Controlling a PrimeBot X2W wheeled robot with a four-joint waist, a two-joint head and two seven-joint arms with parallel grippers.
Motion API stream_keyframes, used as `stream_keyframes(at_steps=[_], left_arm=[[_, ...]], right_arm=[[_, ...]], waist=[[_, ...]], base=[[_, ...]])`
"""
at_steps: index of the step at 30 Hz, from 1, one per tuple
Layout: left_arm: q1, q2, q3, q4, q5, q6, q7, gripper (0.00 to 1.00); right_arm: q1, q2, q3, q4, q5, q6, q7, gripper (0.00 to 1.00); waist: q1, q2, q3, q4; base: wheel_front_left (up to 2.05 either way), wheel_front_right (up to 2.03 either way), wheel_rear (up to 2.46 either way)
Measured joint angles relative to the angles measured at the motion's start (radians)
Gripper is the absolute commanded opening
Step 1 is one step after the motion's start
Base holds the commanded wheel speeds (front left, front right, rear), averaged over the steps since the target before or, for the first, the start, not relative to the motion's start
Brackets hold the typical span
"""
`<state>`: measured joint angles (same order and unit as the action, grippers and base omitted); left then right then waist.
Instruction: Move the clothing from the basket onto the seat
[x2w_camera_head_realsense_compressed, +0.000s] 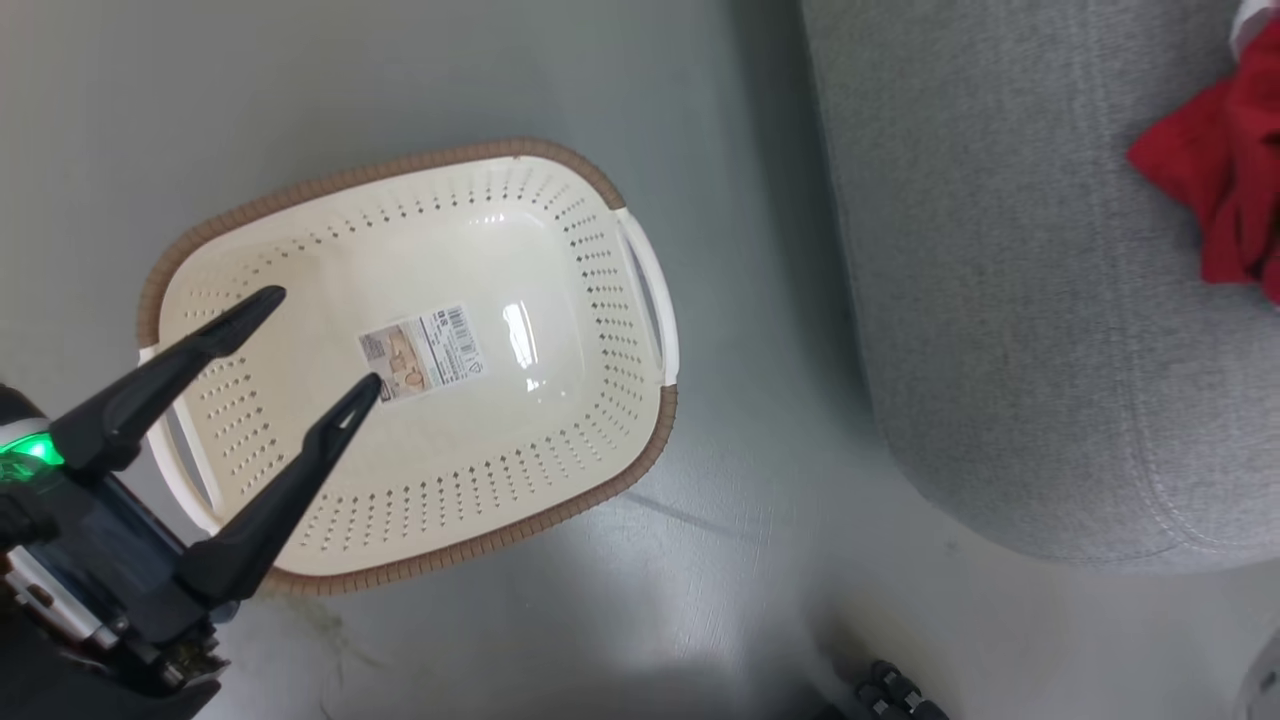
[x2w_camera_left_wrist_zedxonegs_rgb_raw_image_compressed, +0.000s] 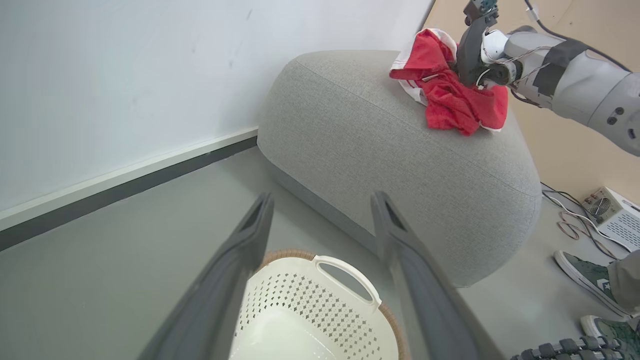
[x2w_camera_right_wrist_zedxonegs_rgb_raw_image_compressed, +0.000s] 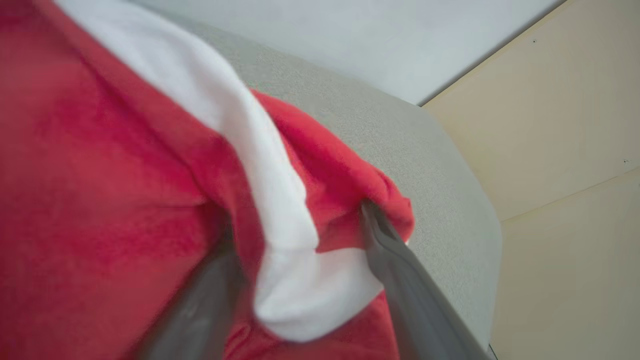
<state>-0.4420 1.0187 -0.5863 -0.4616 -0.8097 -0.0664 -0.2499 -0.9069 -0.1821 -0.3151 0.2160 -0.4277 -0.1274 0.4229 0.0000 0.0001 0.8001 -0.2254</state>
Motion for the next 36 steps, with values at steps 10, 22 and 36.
stream_keyframes(at_steps=[10, 22, 36], left_arm=[[0.012, -0.035, -0.001, 0.044, 0.001, -0.005, -0.003, 1.00], [0.042, -0.140, -0.021, 0.118, 0.001, -0.005, -0.003, 1.00], [0.048, -0.295, -0.038, 0.222, -0.013, -0.002, -0.003, 1.00]], right_arm=[[0.024, 0.037, 0.015, 0.105, -0.002, 0.000, -0.035, 1.00], [0.277, 0.067, 0.002, -0.008, 0.065, 0.040, -0.121, 1.00], [0.365, -0.034, -0.063, -0.147, 0.247, 0.229, -0.229, 1.00]], waist=[[-0.0001, 0.0000, -0.074, -0.020], [-0.0002, -0.0003, -0.231, -0.056], [-0.0002, -0.0003, -0.426, -0.068]], base=[[0.00, 0.00, 0.00], [0.00, 0.00, 0.00], [0.00, 0.00, 0.00]])
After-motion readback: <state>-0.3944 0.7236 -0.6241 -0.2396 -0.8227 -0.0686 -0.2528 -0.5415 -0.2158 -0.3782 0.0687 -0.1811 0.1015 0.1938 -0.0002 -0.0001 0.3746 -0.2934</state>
